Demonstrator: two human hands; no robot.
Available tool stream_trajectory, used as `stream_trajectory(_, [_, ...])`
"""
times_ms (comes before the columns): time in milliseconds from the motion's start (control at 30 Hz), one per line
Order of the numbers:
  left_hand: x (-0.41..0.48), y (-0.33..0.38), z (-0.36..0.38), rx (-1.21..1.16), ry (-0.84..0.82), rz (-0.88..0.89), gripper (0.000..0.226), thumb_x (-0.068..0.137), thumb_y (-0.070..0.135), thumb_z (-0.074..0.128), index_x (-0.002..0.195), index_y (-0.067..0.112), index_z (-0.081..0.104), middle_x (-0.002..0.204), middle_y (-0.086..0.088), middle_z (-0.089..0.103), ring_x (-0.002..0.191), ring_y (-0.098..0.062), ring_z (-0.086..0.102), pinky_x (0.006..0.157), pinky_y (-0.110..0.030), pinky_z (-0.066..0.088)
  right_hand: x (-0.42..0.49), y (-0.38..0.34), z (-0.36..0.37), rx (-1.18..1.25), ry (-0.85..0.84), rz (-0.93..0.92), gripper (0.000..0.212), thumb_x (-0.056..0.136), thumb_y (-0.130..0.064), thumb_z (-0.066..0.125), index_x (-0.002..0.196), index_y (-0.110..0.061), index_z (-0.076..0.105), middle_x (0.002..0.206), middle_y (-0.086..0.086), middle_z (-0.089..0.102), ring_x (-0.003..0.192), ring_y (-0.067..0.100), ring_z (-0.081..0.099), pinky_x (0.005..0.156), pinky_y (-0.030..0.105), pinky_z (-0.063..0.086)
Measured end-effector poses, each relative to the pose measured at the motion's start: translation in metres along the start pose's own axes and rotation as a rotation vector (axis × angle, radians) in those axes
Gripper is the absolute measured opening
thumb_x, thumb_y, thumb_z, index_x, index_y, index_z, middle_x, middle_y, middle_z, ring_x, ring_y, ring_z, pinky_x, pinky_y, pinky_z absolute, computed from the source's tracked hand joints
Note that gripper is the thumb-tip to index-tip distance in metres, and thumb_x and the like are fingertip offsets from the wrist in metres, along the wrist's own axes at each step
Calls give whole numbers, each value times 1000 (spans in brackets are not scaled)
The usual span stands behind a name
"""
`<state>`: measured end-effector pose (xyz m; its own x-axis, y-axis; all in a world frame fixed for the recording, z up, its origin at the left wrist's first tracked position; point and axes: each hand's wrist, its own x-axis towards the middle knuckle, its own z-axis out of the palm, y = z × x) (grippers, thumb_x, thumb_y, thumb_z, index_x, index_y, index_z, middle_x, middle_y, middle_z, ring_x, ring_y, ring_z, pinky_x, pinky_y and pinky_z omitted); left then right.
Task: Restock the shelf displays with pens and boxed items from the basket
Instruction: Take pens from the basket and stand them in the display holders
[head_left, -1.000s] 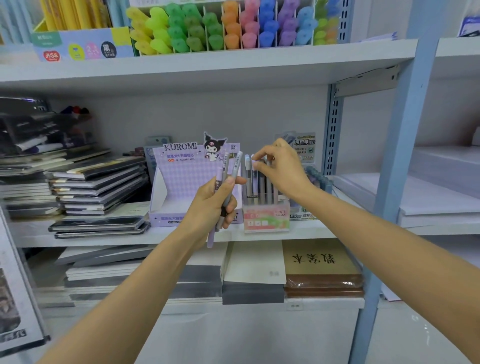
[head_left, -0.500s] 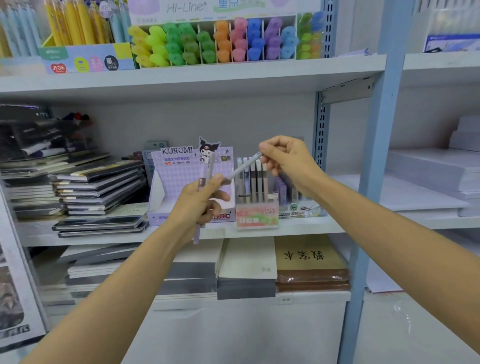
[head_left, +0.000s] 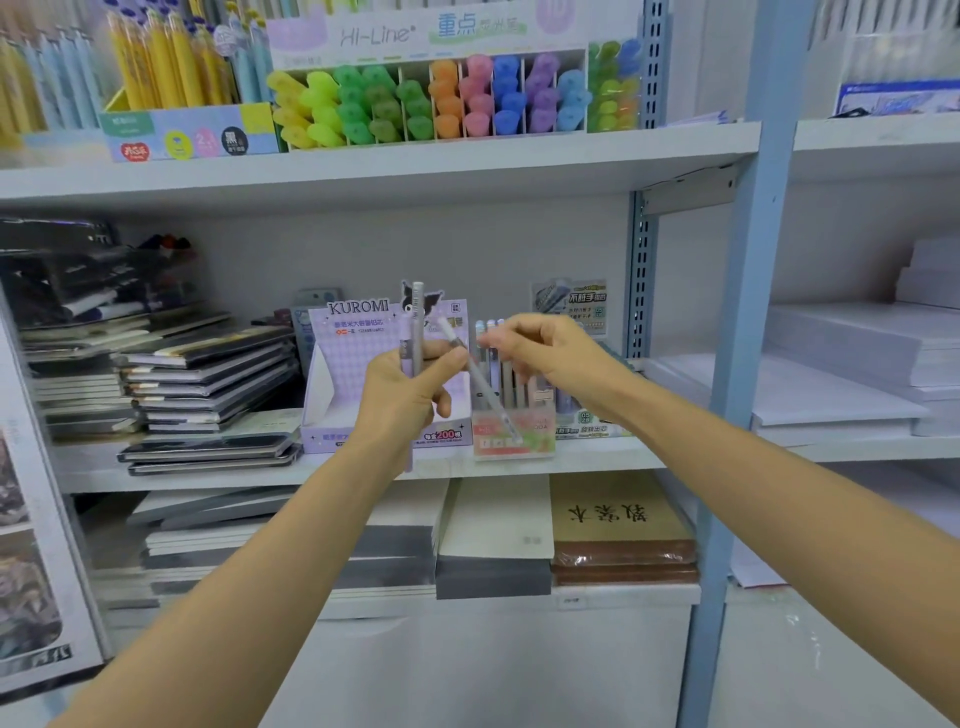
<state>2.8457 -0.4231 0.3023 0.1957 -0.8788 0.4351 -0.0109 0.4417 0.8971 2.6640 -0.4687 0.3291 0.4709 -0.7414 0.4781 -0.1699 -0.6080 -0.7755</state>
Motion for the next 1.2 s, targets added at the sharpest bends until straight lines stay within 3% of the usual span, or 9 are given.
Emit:
stream_trajectory(167, [-3, 0, 5, 101, -106, 69, 3, 87, 16, 70, 85, 16, 70, 66, 6, 71, 36, -7, 46, 36, -12, 31, 18, -10, 12, -99, -9, -85, 17, 90, -31, 66, 102, -20, 73, 91, -6, 69, 79, 3, 62, 73, 16, 50])
stream_trajectory(233, [0, 1, 3, 120, -81, 32, 9, 87, 23, 69, 96, 23, 66, 78, 4, 73, 44, -8, 49, 38, -14, 31, 22, -13, 13, -81, 18, -109, 15, 94, -30, 61, 97, -20, 72, 82, -1, 66, 69, 7, 56, 66, 17, 48])
stream_trajectory(333, [5, -1, -8, 53, -20, -77, 14, 91, 23, 52, 104, 22, 58, 93, 1, 71, 55, -9, 49, 40, -19, 28, 33, -15, 4, 58, 241, -180, 18, 98, -18, 54, 101, -5, 66, 76, 2, 63, 65, 9, 56, 64, 23, 51])
stream_trajectory(467, [7, -8, -19, 36, -68, -70, 21, 103, 16, 39, 100, 12, 60, 76, -1, 70, 59, -13, 56, 41, -21, 35, 46, -4, -5, 1, 445, -195, 19, 98, -13, 53, 100, 2, 65, 78, 10, 66, 64, 15, 61, 66, 30, 55])
stream_trajectory(600, [6, -14, -22, 46, -135, -32, 24, 105, 26, 37, 107, 19, 59, 64, -2, 66, 61, -19, 66, 48, -24, 49, 47, 17, 8, -141, 424, -152, 16, 98, -14, 55, 98, -3, 67, 77, 6, 68, 63, 15, 64, 68, 32, 59])
stream_trajectory(700, [7, -20, -20, 74, -122, -17, 23, 105, 32, 37, 114, 28, 58, 58, 3, 58, 49, -14, 55, 42, -20, 41, 44, 29, 17, -215, 388, -144, 17, 98, -17, 55, 99, -6, 68, 81, 8, 71, 69, 21, 67, 72, 34, 60])
stream_trajectory(833, [9, -28, -18, 59, -95, -76, 22, 104, 33, 38, 113, 25, 57, 55, 10, 48, 45, -9, 38, 40, -16, 30, 47, 30, 14, -246, 358, -152, 19, 98, -15, 54, 99, -3, 68, 82, 12, 71, 72, 26, 67, 73, 36, 59])
stream_trajectory(1067, [14, -35, -16, 22, -124, -149, 11, 100, 19, 42, 98, 18, 53, 57, 7, 54, 49, -10, 43, 37, -16, 29, 52, 29, 18, -267, 303, -154, 11, 94, -16, 61, 104, -10, 59, 80, 10, 69, 66, 24, 67, 67, 34, 59])
stream_trajectory(1200, [13, -39, -18, 7, -192, -122, 13, 103, 20, 41, 101, 14, 53, 60, 5, 56, 50, -11, 47, 39, -18, 31, 56, 32, 23, -441, 359, -157, 5, 87, -15, 70, 88, -14, 65, 89, 7, 63, 68, 15, 56, 74, 34, 53])
